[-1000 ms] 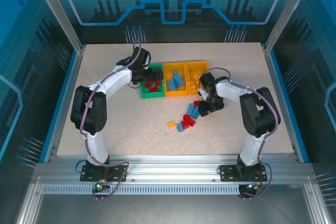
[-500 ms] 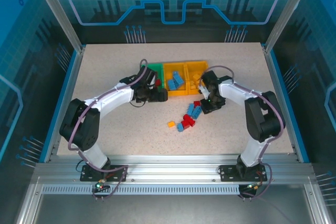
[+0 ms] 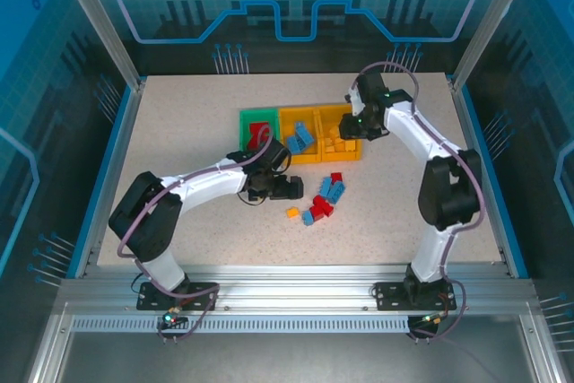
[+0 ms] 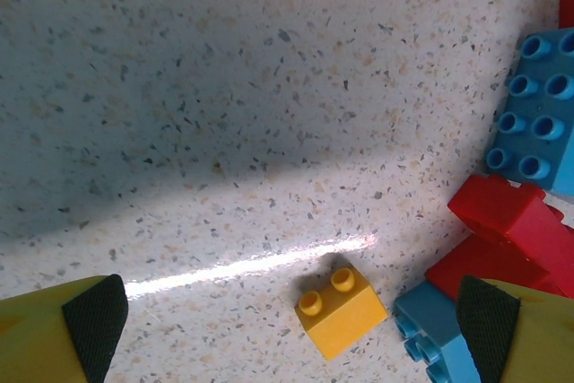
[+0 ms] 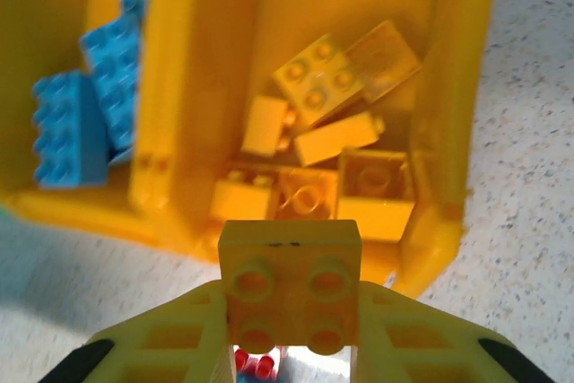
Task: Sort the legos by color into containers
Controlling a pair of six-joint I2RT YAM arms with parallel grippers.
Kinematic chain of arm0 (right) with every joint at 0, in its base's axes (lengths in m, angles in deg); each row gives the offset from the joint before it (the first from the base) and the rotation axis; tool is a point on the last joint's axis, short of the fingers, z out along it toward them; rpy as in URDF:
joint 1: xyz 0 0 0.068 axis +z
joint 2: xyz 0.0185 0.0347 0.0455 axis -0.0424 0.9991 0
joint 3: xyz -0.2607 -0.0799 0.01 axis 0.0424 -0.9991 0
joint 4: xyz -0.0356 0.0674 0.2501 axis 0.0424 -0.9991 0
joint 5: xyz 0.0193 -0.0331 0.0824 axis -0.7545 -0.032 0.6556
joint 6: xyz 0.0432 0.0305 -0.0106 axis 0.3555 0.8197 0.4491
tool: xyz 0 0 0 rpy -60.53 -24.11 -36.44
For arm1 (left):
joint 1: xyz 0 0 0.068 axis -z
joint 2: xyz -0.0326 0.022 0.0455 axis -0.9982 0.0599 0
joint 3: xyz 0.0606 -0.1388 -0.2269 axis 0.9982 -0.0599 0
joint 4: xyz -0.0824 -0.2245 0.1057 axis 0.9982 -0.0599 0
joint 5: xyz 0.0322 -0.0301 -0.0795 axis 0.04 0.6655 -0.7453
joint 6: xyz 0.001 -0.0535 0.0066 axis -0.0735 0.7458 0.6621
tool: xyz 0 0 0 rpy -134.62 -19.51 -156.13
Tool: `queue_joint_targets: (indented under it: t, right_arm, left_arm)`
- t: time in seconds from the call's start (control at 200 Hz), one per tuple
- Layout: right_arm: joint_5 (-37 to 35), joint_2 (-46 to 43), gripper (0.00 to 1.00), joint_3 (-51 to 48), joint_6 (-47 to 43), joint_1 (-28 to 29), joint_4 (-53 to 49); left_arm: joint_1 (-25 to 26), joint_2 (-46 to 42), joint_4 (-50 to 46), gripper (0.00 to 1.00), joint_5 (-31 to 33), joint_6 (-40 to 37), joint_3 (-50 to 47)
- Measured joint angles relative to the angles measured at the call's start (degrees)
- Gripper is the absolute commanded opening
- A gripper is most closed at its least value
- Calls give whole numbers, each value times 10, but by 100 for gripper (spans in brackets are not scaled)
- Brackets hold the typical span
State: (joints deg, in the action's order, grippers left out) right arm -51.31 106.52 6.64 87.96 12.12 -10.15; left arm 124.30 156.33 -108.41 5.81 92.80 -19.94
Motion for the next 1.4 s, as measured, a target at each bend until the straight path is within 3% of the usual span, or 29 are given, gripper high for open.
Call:
queue_joint_targets:
  t: [0.225,0.335,0.56,0.73,0.935,1.401]
  right_arm:
    - [-31,76,48,47,48,-3,-5]
    - [-33,83,64,58,56,-3,-3]
    - [-27,70,73,43,73,-3,17]
    - [-27,19,75,-7,74,-3,24]
    - [-33,-20,75,-22,69,-6,26]
    - [-33,-26,76,-61,59,-11,38]
  left_arm:
    - [17,33,-7,99,0,39,6]
    - [25,44,-14,99,-3,59,7]
    - [46,44,-17,97,-4,98,7]
    - [57,45,-21,89,-4,99,7]
    - [62,54,-26,87,-4,105,7]
    - [65,88,-67,76,12,129,46]
